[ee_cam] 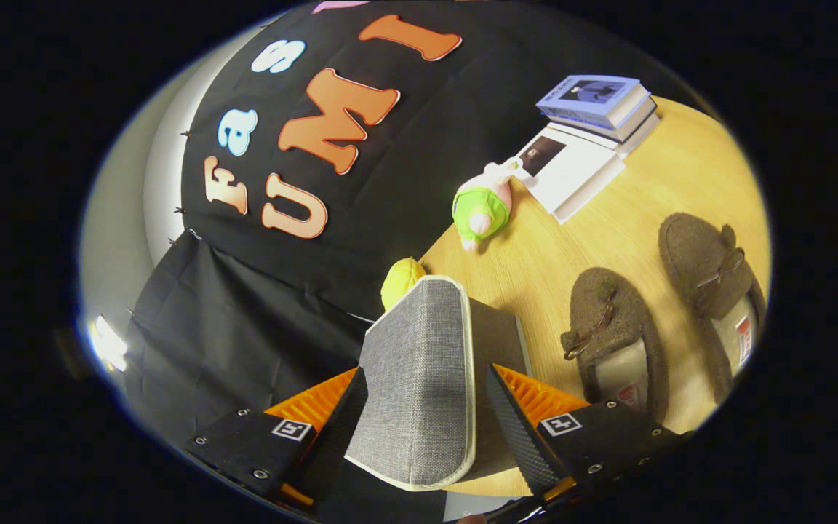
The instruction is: Open the storage box then place both shoes into the box .Put the left shoe in first, then the right shoe, with the right side of both shoes facing outward in a uniform manner.
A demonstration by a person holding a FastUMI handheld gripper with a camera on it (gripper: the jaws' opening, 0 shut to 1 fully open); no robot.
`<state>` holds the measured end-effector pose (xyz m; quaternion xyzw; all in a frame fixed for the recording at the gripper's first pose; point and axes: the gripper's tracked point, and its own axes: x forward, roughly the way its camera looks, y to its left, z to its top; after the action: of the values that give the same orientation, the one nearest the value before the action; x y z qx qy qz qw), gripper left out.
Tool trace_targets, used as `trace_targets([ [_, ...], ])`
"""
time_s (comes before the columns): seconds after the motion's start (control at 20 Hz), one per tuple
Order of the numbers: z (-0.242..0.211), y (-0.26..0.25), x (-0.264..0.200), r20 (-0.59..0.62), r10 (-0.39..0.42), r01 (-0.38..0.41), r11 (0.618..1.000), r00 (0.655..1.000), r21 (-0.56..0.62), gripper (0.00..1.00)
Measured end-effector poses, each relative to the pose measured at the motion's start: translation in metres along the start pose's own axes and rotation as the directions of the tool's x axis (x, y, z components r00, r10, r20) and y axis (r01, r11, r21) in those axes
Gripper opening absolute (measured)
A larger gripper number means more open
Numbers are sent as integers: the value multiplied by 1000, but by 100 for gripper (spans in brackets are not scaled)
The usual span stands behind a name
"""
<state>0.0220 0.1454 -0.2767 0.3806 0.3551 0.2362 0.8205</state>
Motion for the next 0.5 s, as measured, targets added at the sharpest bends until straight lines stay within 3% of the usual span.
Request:
trace_targets([
  [0.5, -24, -3, 29, -105, 127, -113, 985, 986, 134, 98],
])
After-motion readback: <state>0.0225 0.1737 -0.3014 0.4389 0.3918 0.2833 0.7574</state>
